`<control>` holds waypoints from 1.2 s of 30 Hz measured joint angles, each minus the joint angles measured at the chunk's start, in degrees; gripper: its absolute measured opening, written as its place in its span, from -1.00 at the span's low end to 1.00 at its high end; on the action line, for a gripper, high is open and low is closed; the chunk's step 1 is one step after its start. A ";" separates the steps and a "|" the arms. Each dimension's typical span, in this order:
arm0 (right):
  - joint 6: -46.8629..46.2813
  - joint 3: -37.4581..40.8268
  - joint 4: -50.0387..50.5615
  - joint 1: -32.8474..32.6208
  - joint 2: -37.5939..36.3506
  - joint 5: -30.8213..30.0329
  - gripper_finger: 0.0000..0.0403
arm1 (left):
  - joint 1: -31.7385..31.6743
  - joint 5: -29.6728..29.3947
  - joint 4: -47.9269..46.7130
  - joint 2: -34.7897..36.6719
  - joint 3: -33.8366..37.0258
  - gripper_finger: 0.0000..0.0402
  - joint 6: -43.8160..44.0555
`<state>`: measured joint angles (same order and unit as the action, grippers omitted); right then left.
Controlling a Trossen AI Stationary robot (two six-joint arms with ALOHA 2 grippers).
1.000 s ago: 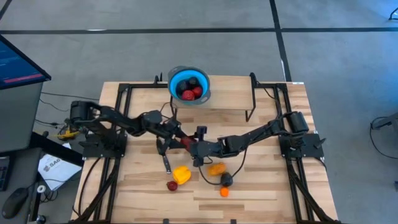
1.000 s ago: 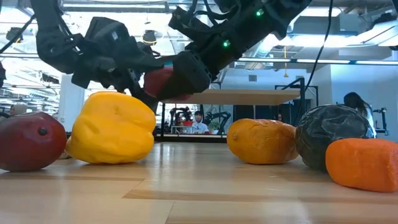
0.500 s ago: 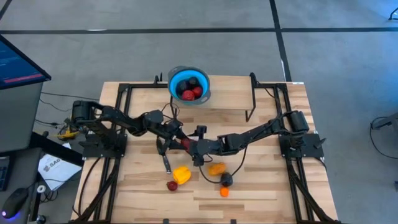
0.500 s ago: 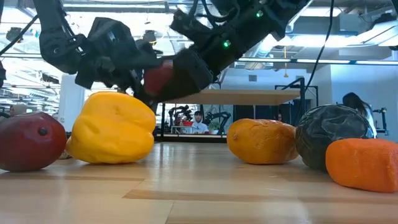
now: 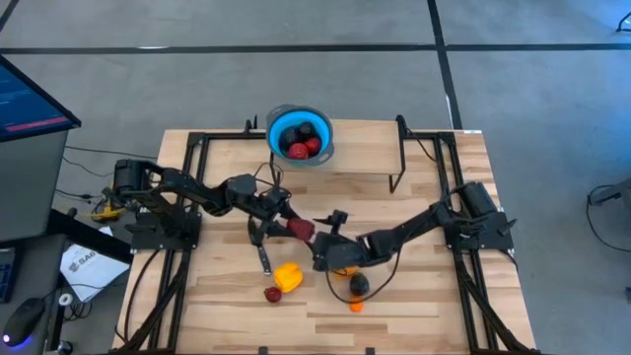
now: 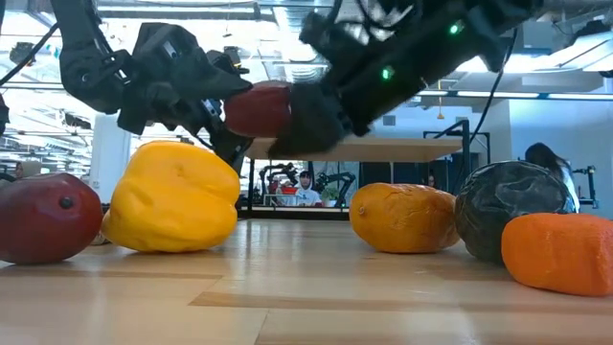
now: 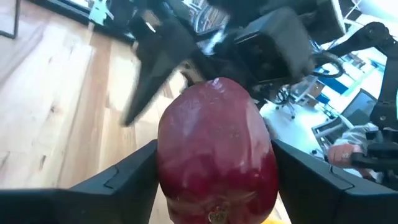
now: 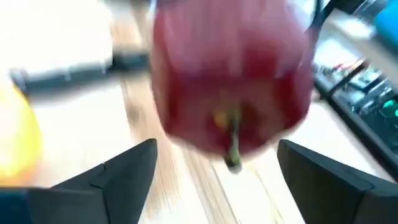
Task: Pick & Place Fruit
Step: Put the red apple into the blue strainer bowl on the shelf
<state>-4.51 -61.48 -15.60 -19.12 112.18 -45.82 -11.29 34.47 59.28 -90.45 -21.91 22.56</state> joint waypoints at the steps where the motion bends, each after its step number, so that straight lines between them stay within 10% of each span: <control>1: 0.67 0.63 -3.15 -0.53 -0.06 -1.45 0.59 | 0.00 -0.01 0.91 0.00 0.04 0.35 0.16; 13: 22.73 0.83 -23.59 -0.59 -0.15 -7.98 0.54 | -0.42 -0.57 8.91 0.04 0.06 0.38 4.75; 22: 23.54 0.83 -21.02 -0.74 -1.99 -6.19 0.26 | -1.18 -0.02 9.08 0.07 0.06 0.41 5.22; 29: 12.33 0.71 -1.00 0.93 -10.50 1.70 0.22 | -3.46 0.01 8.47 -0.02 0.17 0.54 5.02; 36: -0.78 -8.59 34.71 5.49 -21.11 22.49 0.26 | -5.98 2.51 8.68 1.21 0.18 0.63 -3.36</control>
<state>-5.30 -70.07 19.12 -13.63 91.07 -23.33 -17.27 36.99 67.96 -89.25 -21.73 19.21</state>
